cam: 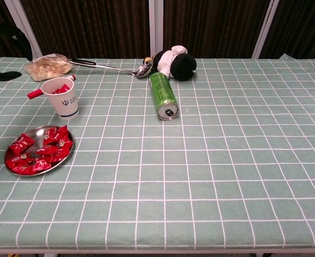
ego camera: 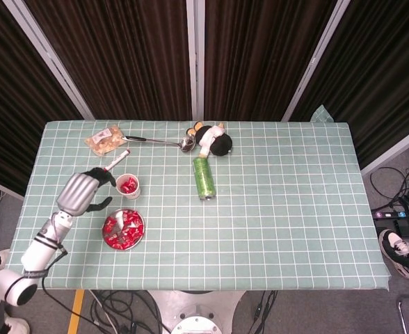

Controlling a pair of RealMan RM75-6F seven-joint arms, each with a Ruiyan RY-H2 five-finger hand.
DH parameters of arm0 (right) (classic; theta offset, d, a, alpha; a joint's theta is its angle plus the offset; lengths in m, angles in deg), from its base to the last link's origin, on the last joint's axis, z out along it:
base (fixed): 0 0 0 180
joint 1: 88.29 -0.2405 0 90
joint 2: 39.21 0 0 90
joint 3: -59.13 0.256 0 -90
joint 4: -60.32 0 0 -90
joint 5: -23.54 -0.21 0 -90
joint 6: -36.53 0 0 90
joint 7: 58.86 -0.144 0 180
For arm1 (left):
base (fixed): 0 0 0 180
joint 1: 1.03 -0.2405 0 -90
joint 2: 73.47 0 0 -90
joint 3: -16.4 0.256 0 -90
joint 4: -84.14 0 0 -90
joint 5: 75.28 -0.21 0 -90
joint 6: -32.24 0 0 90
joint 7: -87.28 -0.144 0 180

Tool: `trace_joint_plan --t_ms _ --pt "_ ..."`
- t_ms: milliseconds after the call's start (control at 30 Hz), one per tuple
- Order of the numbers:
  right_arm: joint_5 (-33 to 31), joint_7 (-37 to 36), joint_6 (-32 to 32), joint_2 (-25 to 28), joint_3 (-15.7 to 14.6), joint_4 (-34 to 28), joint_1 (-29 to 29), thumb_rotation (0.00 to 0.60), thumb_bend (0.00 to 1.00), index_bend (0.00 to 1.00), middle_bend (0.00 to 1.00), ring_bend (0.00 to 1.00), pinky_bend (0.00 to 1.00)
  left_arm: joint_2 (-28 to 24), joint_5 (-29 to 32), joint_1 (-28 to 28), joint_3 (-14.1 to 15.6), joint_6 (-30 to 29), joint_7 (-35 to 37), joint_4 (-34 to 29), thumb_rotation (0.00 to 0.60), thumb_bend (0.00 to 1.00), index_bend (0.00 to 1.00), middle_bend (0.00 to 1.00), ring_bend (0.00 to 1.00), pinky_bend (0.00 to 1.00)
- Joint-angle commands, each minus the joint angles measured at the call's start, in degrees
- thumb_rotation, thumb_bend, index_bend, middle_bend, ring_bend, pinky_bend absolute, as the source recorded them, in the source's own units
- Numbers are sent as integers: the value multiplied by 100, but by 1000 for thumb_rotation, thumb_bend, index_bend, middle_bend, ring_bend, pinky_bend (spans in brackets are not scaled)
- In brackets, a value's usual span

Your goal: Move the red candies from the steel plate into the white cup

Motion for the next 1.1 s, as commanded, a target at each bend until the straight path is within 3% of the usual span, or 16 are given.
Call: trace_joint_plan --t_ms 33,233,433,700,900,1100 --pt "18 1 -6 5 -3 -13 -5 600 199 17 60 0 133 -209 -196 -202 293 -18 -271 -403 600 313 498 475 326 556" --pt "60 -2 -48 23 -25 -32 17 600 198 17 60 0 133 -142 -153 -337 567 279 -697 -499 600 309 497 475 326 525" --pt "88 8 -65 41 -25 -63 11 600 198 17 60 0 133 146 208 -383 574 681 -1077 -148 600 314 497 386 249 326" --pt "104 44 -118 54 -42 -105 45 600 198 17 60 0 133 412 256 -330 553 929 -1235 388 600 327 485 348 212 312" --pt "101 87 -126 75 -35 -143 45 600 198 17 60 0 133 723 31 -348 520 728 -983 954 600 181 485 348 212 319" --pt "90 117 -125 81 -37 -167 49 600 198 17 60 0 133 990 -103 -317 509 688 -853 1421 600 135 489 349 212 320"
